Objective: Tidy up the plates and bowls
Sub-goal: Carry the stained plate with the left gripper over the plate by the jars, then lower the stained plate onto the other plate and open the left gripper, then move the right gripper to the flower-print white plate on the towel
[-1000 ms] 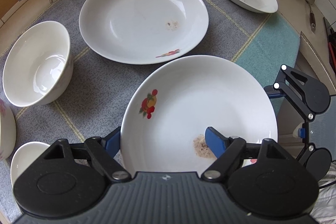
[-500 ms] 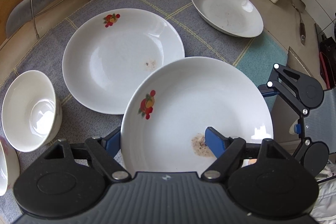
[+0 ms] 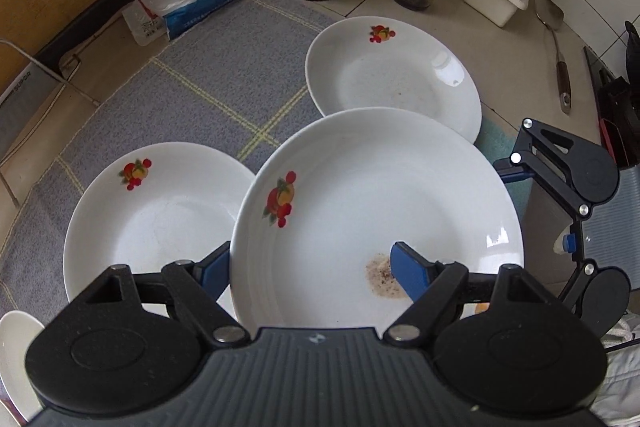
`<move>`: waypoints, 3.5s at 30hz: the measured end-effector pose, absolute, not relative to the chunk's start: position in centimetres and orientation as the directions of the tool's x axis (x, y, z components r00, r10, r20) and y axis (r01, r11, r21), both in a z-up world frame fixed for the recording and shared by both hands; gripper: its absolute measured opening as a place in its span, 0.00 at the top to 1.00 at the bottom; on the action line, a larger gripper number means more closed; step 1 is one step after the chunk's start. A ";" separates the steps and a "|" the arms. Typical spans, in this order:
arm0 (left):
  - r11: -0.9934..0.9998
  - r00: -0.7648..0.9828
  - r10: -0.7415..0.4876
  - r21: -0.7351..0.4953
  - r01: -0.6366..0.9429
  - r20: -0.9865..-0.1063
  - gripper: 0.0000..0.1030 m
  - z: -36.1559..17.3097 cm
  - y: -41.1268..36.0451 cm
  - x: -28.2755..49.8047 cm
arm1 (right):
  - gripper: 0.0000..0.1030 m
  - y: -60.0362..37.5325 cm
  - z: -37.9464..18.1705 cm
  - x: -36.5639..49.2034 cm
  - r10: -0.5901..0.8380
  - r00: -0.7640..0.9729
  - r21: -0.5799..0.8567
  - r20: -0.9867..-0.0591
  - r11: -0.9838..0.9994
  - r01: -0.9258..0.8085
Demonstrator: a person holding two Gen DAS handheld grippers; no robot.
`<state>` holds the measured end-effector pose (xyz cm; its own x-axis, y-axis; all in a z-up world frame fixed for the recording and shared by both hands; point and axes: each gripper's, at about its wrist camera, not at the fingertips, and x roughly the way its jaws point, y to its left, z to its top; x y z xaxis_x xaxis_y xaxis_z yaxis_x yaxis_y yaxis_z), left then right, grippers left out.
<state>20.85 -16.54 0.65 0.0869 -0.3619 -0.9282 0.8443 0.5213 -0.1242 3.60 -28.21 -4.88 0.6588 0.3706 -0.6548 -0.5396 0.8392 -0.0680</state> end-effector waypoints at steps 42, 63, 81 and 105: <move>0.338 -0.034 -0.369 -0.168 0.926 -0.929 0.21 -3.0 -33.1 25.0 | 0.00 -40.5 -5.9 5.6 0.207 0.688 -0.031 -0.696 0.948 -0.317; 0.336 -0.017 -0.355 -0.144 0.931 -0.935 0.21 -4.0 -33.7 25.4 | 0.00 -40.7 -5.6 5.3 0.197 0.695 -0.021 -0.691 0.956 -0.292; 0.355 0.015 -0.385 -0.132 0.926 -0.923 0.21 -3.3 -32.9 25.7 | 0.00 -40.5 -5.6 5.5 0.176 0.697 -0.037 -0.695 0.959 -0.280; 0.578 0.320 -0.478 -0.018 0.816 -0.818 0.17 3.0 -23.5 20.2 | 0.00 -39.7 -4.5 4.4 0.144 0.757 -0.024 -0.637 0.978 -0.207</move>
<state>20.15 -23.50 3.04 0.3201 -0.4777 -0.8182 0.8160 0.5778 -0.0181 4.43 -39.73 -4.47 0.7571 0.1445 -0.6372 -0.2069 0.9781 -0.0240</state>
